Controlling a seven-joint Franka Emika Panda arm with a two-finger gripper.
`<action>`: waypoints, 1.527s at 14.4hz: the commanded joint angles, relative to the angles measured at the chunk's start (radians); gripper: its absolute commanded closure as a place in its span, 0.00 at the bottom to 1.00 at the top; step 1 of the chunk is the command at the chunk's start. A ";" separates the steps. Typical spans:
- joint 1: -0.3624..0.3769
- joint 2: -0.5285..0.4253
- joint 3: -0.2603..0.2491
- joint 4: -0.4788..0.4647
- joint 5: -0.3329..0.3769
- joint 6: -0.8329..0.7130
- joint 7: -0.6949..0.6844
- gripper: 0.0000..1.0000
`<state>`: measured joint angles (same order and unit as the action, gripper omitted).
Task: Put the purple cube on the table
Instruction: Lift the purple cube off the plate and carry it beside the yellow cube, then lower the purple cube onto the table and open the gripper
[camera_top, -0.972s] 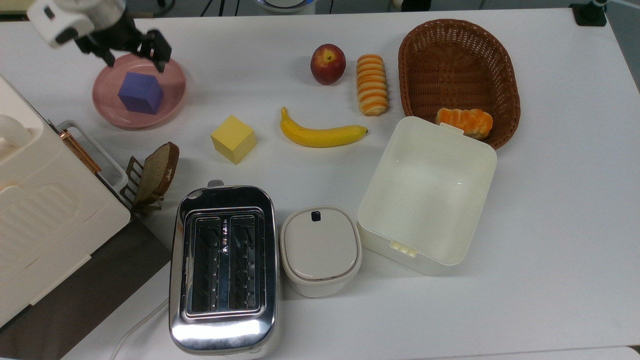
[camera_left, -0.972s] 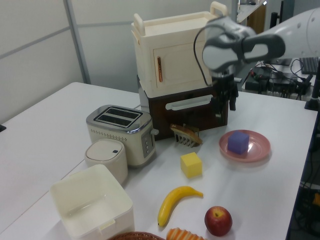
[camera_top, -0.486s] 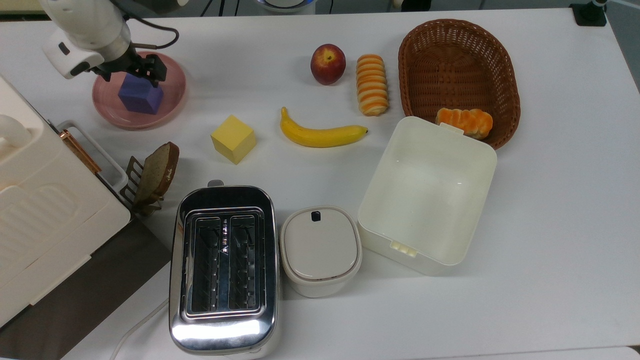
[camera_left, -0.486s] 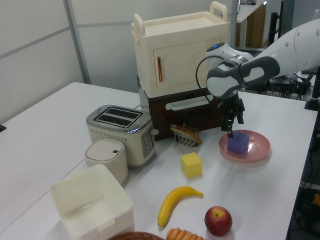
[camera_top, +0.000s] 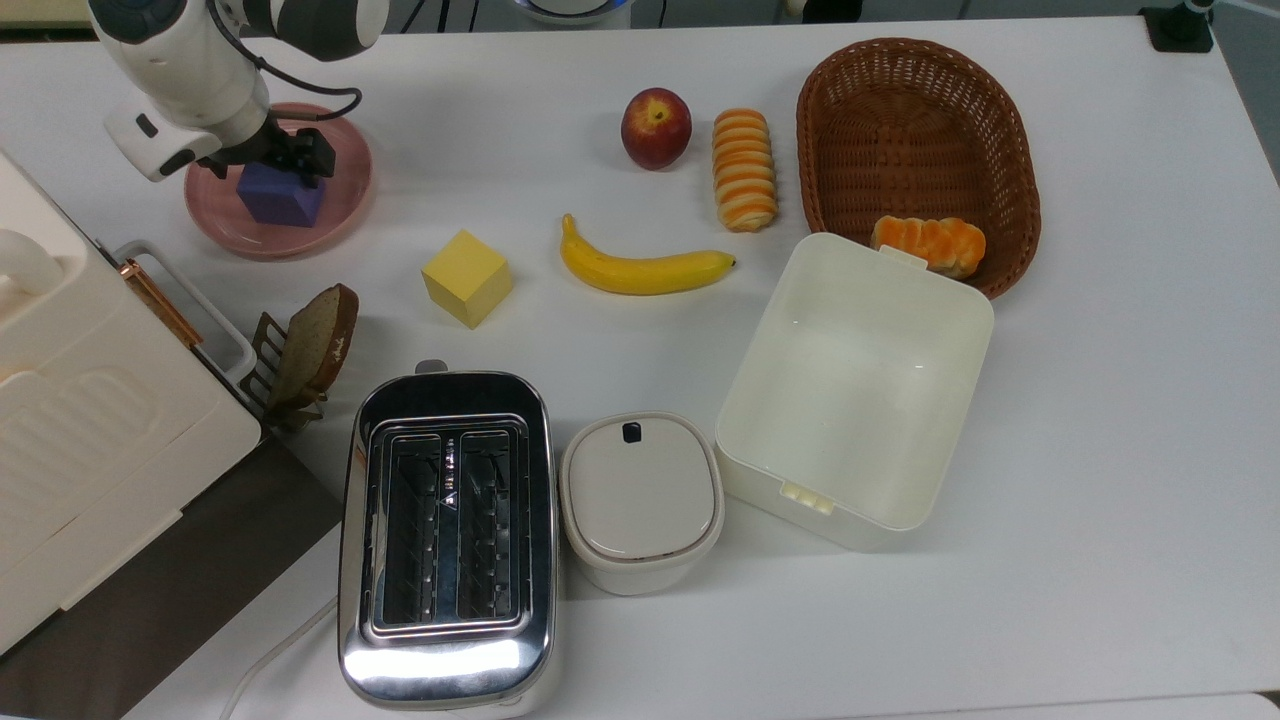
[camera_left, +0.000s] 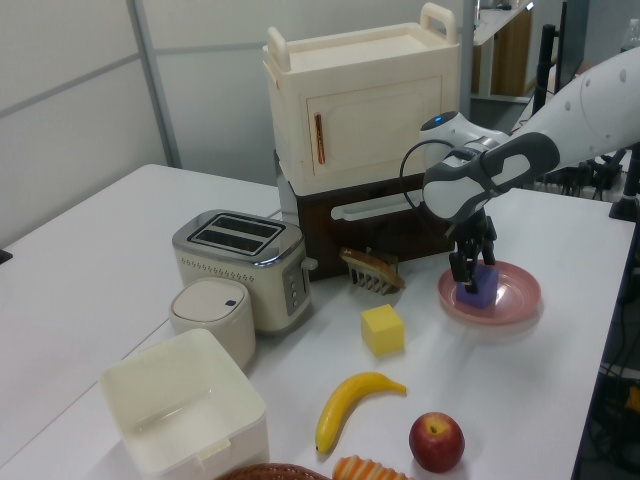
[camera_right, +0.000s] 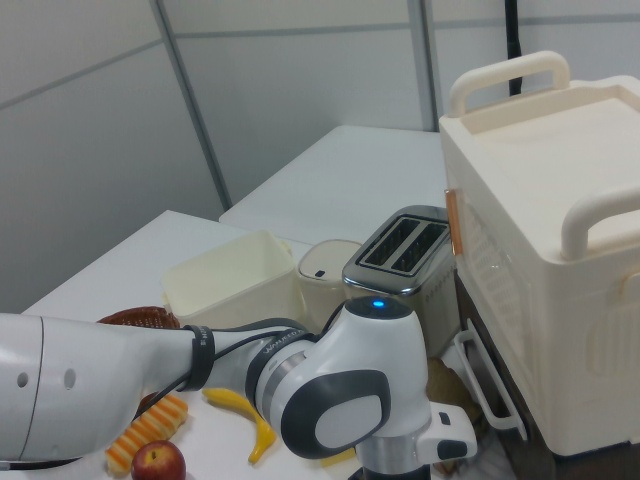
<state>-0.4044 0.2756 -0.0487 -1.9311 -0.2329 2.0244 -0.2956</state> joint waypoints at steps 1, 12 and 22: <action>-0.001 -0.016 0.003 -0.026 -0.017 0.028 -0.010 0.35; 0.281 -0.067 0.023 0.008 0.027 -0.187 0.102 1.00; 0.415 -0.036 0.026 0.104 0.089 -0.099 0.377 0.00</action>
<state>-0.0271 0.2566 -0.0136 -1.8538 -0.1813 1.9468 0.0533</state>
